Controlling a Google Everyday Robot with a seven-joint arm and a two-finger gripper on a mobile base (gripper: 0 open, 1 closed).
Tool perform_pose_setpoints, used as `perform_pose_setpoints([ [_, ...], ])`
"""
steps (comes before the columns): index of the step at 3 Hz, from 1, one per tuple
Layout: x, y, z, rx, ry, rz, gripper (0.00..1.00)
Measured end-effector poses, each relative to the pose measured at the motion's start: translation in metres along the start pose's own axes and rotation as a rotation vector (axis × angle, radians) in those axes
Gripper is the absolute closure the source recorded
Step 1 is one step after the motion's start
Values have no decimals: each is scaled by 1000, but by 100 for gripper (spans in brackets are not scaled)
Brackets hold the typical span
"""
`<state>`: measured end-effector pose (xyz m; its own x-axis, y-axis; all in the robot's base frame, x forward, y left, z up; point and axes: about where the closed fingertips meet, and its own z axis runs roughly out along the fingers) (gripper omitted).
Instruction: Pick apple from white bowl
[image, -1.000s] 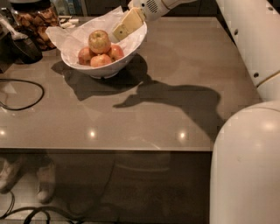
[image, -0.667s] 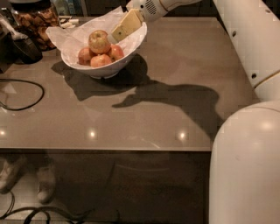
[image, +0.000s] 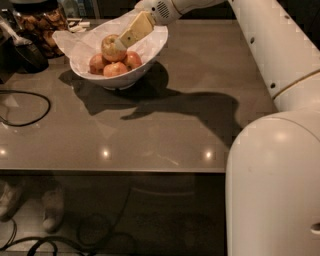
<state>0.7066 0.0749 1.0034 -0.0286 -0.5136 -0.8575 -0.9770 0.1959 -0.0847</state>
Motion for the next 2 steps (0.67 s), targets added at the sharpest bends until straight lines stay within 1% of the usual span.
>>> perform_pose_setpoints([
  [1,3,-3,9,-8,23,4,0],
  [2,7,-12,14,4,55,10,0],
])
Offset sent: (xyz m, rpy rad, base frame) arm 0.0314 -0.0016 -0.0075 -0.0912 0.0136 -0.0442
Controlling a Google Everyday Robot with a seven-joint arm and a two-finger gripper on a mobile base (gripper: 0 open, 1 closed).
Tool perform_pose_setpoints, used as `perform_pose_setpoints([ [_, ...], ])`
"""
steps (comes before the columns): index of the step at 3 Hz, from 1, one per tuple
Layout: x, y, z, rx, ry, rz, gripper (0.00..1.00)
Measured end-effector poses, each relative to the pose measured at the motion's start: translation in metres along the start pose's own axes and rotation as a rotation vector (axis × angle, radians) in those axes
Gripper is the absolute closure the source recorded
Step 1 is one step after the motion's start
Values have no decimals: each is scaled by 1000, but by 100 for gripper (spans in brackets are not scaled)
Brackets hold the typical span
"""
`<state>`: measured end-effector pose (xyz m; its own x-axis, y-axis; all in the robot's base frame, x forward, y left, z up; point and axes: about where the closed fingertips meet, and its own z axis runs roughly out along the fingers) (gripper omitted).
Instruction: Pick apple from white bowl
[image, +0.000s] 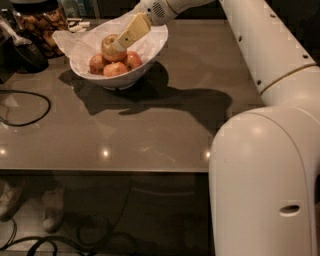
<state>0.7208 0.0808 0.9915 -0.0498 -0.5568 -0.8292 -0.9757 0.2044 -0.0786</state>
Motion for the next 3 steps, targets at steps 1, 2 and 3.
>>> perform_pose_setpoints([
  [1,3,-9,5,15,33,7,0],
  [2,7,-17,8,28,58,13,0],
  [3,12,-23,15,24,72,22,0],
])
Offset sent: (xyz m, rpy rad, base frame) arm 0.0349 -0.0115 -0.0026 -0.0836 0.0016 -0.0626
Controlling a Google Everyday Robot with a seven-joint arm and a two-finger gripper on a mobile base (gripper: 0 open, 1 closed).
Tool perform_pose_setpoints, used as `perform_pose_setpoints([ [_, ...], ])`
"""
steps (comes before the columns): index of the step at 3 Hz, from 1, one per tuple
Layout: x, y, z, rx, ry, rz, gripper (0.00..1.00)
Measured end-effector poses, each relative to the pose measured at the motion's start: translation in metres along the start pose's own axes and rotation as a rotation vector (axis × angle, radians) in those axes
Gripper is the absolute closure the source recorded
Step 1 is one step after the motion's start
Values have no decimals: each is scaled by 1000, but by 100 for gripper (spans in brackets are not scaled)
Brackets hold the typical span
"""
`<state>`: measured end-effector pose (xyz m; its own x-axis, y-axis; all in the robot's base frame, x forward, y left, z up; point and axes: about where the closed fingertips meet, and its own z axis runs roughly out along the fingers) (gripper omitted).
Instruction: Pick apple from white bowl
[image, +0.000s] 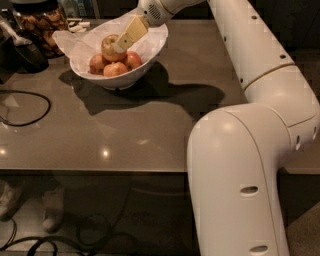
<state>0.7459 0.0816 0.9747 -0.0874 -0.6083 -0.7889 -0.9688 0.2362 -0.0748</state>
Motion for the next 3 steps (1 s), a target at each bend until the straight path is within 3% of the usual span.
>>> perform_pose_setpoints([
  [3,13,-10,32,-53,17,23,4],
])
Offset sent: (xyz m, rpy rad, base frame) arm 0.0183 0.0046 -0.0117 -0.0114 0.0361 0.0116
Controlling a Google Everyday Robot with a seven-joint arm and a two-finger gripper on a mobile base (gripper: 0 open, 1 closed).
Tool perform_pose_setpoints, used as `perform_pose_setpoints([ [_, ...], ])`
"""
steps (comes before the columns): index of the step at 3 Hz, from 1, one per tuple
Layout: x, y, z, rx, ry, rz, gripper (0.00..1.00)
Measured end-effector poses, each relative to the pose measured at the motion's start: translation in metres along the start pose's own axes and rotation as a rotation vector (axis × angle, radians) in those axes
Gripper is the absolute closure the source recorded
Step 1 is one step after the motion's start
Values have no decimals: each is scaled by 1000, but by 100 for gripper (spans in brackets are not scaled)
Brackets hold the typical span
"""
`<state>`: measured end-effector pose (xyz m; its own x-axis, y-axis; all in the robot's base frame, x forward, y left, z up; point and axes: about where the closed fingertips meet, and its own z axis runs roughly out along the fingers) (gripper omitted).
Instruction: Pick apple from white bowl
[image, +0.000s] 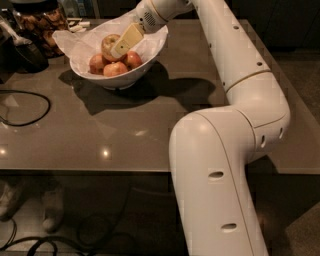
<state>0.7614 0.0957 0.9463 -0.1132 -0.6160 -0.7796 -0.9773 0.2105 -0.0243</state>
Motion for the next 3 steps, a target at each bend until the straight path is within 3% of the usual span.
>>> perform_pose_setpoints([
  [3,1,4,28,-60,12,-8,11],
])
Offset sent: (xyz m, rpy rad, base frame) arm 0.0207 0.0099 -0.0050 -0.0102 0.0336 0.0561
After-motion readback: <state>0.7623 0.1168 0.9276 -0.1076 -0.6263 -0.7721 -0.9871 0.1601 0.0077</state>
